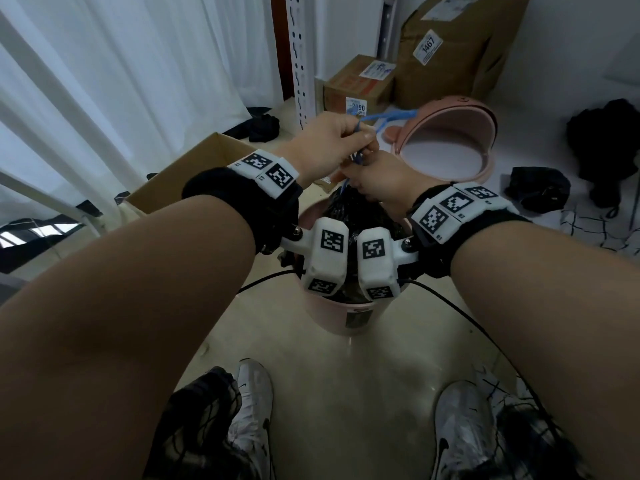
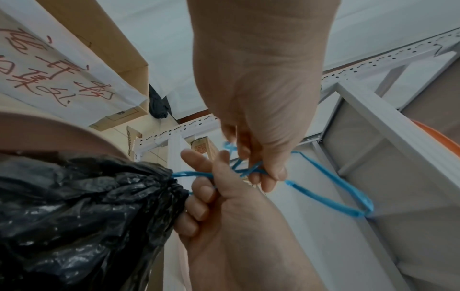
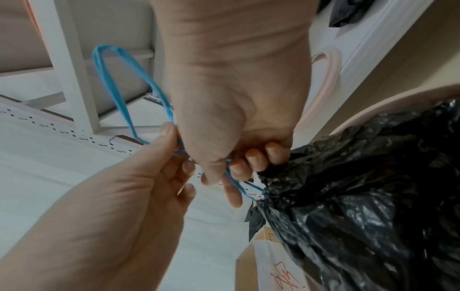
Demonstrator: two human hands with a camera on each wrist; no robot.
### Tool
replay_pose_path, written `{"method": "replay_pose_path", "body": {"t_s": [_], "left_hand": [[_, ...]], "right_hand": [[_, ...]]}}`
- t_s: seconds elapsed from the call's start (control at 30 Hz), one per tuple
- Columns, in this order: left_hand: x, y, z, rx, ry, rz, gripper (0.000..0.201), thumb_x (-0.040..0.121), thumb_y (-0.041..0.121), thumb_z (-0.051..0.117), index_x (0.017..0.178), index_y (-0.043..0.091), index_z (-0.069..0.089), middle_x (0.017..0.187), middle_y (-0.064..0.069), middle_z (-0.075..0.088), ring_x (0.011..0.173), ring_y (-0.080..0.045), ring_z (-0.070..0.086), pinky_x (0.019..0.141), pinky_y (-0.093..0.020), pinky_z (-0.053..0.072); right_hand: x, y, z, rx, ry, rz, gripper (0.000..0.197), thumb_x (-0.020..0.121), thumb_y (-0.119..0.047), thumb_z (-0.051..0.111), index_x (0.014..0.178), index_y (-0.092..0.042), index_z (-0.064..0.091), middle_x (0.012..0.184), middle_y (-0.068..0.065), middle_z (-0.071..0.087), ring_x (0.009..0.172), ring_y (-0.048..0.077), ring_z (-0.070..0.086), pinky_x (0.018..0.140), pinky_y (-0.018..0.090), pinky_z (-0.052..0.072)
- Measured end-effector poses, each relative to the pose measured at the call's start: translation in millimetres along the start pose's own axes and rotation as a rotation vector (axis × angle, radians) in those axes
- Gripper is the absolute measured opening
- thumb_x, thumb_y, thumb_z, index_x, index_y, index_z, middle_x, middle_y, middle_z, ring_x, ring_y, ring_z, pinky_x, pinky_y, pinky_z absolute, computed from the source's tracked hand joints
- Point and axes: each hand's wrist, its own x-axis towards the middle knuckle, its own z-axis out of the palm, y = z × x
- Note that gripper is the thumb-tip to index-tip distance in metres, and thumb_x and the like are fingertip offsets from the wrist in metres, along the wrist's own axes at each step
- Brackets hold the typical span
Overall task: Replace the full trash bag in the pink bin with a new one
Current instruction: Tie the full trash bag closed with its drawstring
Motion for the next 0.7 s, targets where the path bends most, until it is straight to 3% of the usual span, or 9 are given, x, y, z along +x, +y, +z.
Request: {"method": "replay_pose_path", "body": {"t_s": [0.1, 0.17, 0.23, 0.3, 0.4, 0.47, 0.53, 0.6, 0.7], "left_hand": [[0.1, -5.5, -5.5, 0.168, 0.047, 0.037, 0.027, 0.098, 0.02, 0.048, 0.097, 0.002, 0.068, 0.073, 0.007, 0.059, 0.061, 0.006, 0.054, 0.061, -0.003, 0.04], [-1.8, -15.1, -10.6, 0.231, -0.007, 0.007, 0.039, 0.1, 0.032, 0.042, 0.087, 0.007, 0.068, 0.077, 0.0, 0.062, 0.066, 0.005, 0.055, 0.075, -0.015, 0.044], [-6.1, -26.0, -14.4, 0.269, -0.097, -0.035, 0.053, 0.099, 0.047, 0.03, 0.076, 0.013, 0.064, 0.082, -0.002, 0.063, 0.081, -0.011, 0.059, 0.087, -0.03, 0.043], [-9.6, -34.2, -16.4, 0.338, -0.127, -0.051, 0.055, 0.097, 0.052, 0.027, 0.075, 0.012, 0.057, 0.078, -0.006, 0.057, 0.075, -0.02, 0.053, 0.077, -0.033, 0.041], [-11.6, -37.8, -17.7, 0.377, -0.116, -0.069, 0.045, 0.097, 0.047, 0.037, 0.063, 0.017, 0.041, 0.062, -0.005, 0.039, 0.058, -0.018, 0.038, 0.058, -0.03, 0.03], [-10.8, -35.7, -17.8, 0.339, -0.062, -0.092, 0.047, 0.097, 0.047, 0.036, 0.065, 0.014, 0.044, 0.066, -0.006, 0.04, 0.062, -0.017, 0.038, 0.06, -0.028, 0.03], [-9.8, -30.2, -18.6, 0.197, 0.048, -0.133, 0.051, 0.098, 0.047, 0.033, 0.077, 0.006, 0.056, 0.075, -0.007, 0.05, 0.068, -0.016, 0.046, 0.064, -0.022, 0.04], [-6.9, -27.8, -17.9, -0.151, 0.205, -0.211, 0.041, 0.1, 0.037, 0.039, 0.078, 0.008, 0.057, 0.075, -0.005, 0.056, 0.063, -0.012, 0.056, 0.062, -0.015, 0.05], [-5.1, -27.5, -19.4, -0.587, 0.421, -0.267, 0.029, 0.1, 0.026, 0.042, 0.08, 0.009, 0.053, 0.077, -0.01, 0.062, 0.058, -0.013, 0.067, 0.063, -0.024, 0.059]], "right_hand": [[-0.4, 2.3, -4.1, -0.078, -0.044, 0.029, 0.043, 0.1, -0.036, 0.037, 0.079, -0.014, 0.067, 0.061, -0.004, 0.047, 0.052, 0.007, 0.043, 0.053, 0.02, 0.028], [-0.2, 3.6, -5.1, -0.093, -0.051, 0.022, 0.05, 0.1, -0.042, 0.034, 0.068, -0.02, 0.066, 0.061, -0.004, 0.048, 0.055, 0.009, 0.041, 0.056, 0.021, 0.029], [-0.7, 3.0, -6.3, -0.029, -0.018, 0.034, 0.056, 0.1, -0.042, 0.035, 0.056, -0.023, 0.064, 0.058, -0.002, 0.047, 0.052, 0.011, 0.038, 0.054, 0.022, 0.028], [-0.3, 2.7, -9.5, 0.079, 0.013, 0.058, 0.067, 0.1, -0.038, 0.038, 0.041, -0.021, 0.066, 0.057, 0.001, 0.043, 0.049, 0.012, 0.033, 0.05, 0.022, 0.025], [0.3, 6.5, -13.0, 0.106, 0.023, 0.087, 0.068, 0.1, -0.034, 0.039, 0.039, -0.017, 0.064, 0.058, 0.003, 0.043, 0.048, 0.013, 0.032, 0.05, 0.024, 0.023], [1.4, 7.7, -14.5, 0.108, 0.023, 0.101, 0.068, 0.1, -0.035, 0.038, 0.041, -0.021, 0.068, 0.057, 0.001, 0.046, 0.046, 0.011, 0.034, 0.049, 0.023, 0.023], [4.6, 9.1, -15.8, 0.096, 0.026, 0.116, 0.06, 0.101, -0.035, 0.036, 0.056, -0.018, 0.071, 0.054, -0.003, 0.049, 0.039, 0.006, 0.035, 0.044, 0.019, 0.025], [8.5, 13.3, -16.7, 0.075, 0.028, 0.14, 0.05, 0.102, -0.034, 0.032, 0.073, -0.015, 0.068, 0.058, -0.002, 0.054, 0.036, 0.004, 0.036, 0.038, 0.015, 0.027], [8.9, 22.5, -17.9, 0.125, 0.046, 0.19, 0.047, 0.103, -0.031, 0.029, 0.078, -0.01, 0.063, 0.071, 0.005, 0.064, 0.035, 0.004, 0.041, 0.037, 0.017, 0.031]]}}
